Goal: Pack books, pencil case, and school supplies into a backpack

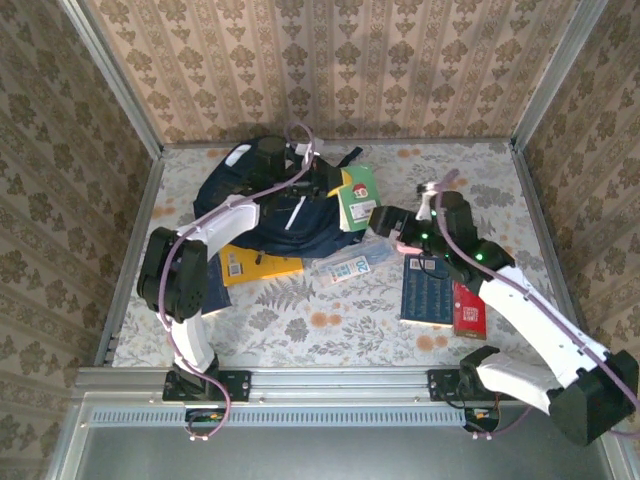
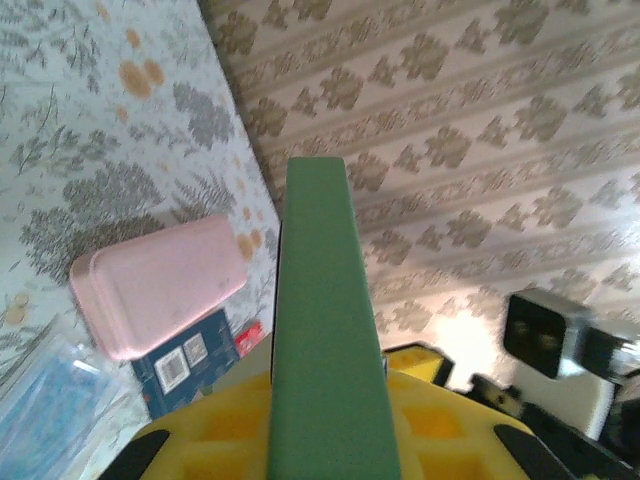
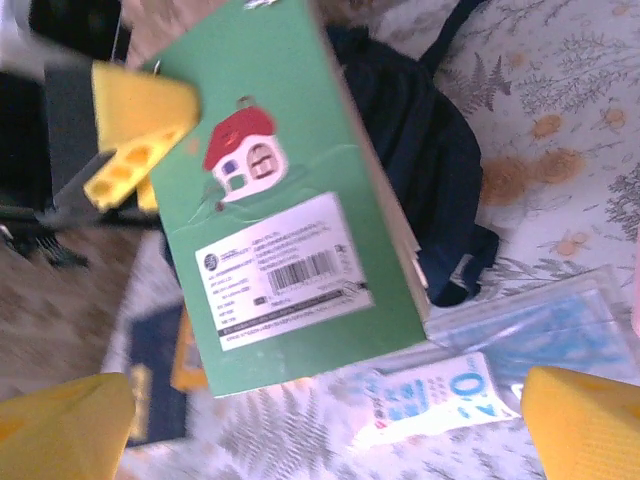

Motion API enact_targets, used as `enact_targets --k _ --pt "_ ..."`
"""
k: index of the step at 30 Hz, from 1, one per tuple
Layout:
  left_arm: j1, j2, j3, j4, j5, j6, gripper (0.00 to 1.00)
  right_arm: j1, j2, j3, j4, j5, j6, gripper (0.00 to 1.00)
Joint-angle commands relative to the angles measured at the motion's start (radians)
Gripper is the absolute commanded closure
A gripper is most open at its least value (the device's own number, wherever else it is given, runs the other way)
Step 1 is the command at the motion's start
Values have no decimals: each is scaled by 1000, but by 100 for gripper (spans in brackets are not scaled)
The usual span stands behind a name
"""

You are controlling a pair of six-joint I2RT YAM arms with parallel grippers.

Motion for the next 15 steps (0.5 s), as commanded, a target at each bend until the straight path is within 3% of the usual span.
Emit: enact_targets --k 1,6,15 --pt "-18 -72 -4 221 -27 -165 100 -38 12 -76 313 -159 320 0" --pt "-43 -121 10 238 -105 -225 100 -39 87 -87 497 -192 494 0" --pt "-57 -199 -29 242 -239 -292 100 -36 162 -112 792 -147 629 3"
